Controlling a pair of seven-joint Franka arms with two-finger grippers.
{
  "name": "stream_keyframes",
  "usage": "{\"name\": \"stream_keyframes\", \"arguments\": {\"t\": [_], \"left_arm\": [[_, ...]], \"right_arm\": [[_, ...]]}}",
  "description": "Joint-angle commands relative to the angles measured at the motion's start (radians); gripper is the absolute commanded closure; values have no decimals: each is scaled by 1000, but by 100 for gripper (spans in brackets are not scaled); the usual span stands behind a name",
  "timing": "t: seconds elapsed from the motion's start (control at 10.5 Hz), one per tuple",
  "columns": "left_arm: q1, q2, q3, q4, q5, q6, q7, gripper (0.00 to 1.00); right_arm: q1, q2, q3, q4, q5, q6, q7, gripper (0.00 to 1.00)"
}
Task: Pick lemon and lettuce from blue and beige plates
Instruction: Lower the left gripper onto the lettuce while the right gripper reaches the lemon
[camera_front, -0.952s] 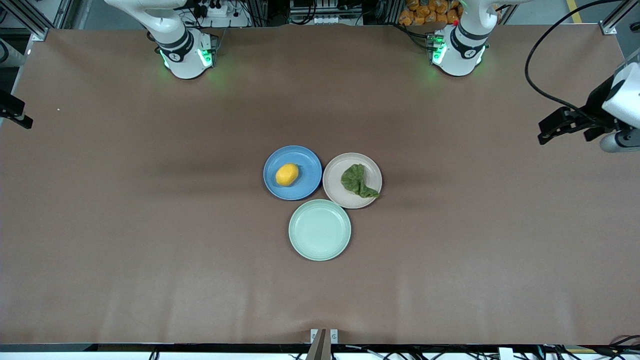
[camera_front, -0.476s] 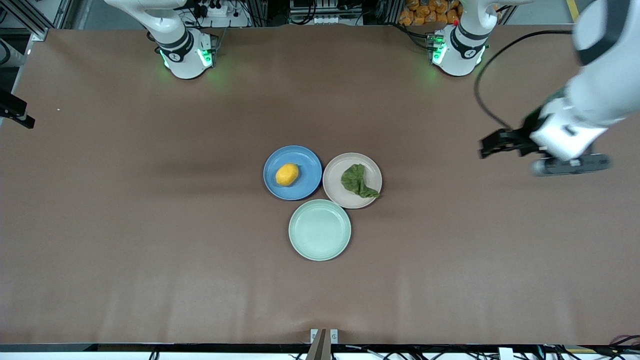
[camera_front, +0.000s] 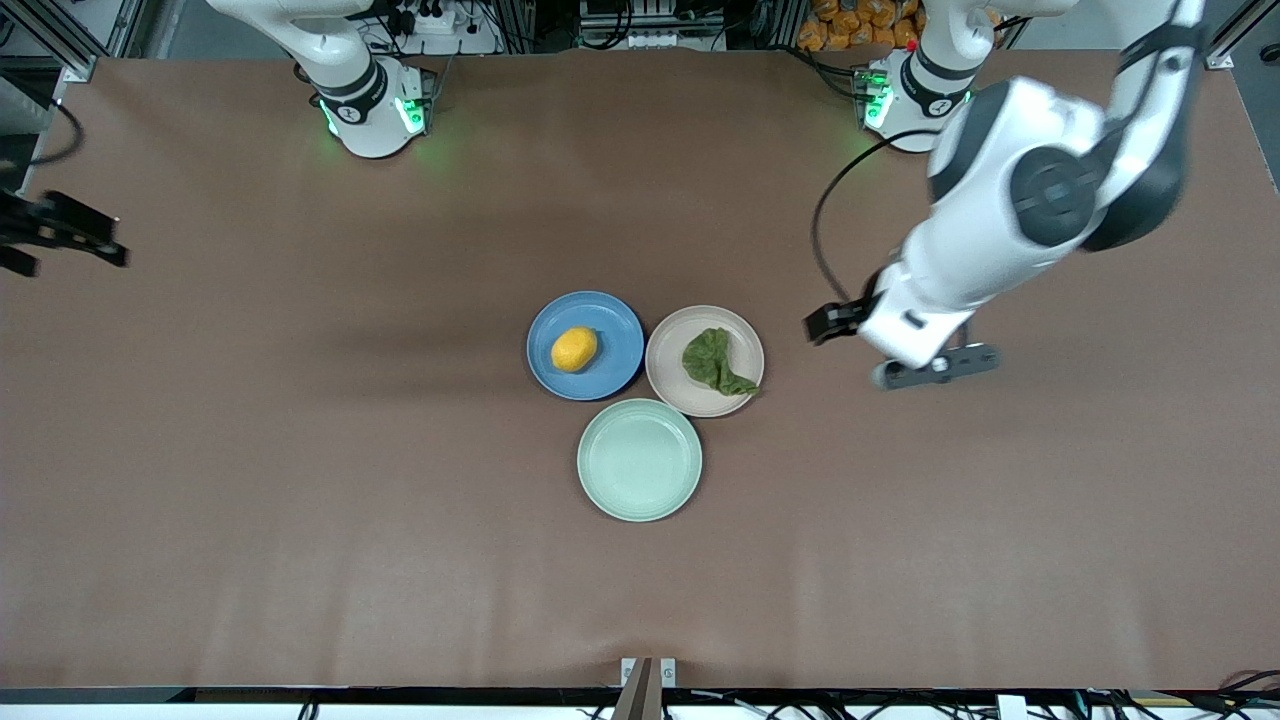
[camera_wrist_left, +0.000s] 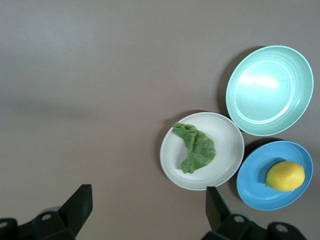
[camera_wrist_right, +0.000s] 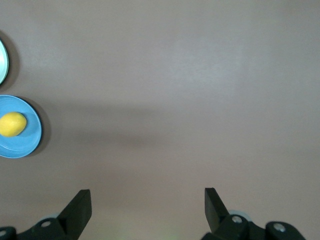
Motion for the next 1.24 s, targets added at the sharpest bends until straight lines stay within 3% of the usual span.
{"name": "stream_keyframes", "arguments": {"t": [0.0, 0.19, 0.48, 0.67, 0.95, 1.14], "left_arm": [[-63, 89, 4, 9, -10, 68, -123, 0], [-155, 185, 7, 8, 42, 153, -251, 0], [-195, 278, 6, 9, 71, 259, -323, 0], [-215, 329, 7, 9, 80, 286, -345, 0], [-245, 401, 9, 8, 186, 288, -423, 0], [-245, 414, 7, -6, 193, 288, -435, 3]], "right_arm": [[104, 46, -1, -3, 1, 23, 139, 0], [158, 92, 0, -3, 6, 28, 189, 0], [225, 178, -1, -5, 87, 59, 307, 0], [293, 230, -1, -6, 87, 89, 442, 0], [428, 242, -1, -118, 87, 245, 654, 0], [500, 268, -1, -144, 87, 295, 787, 0]]}}
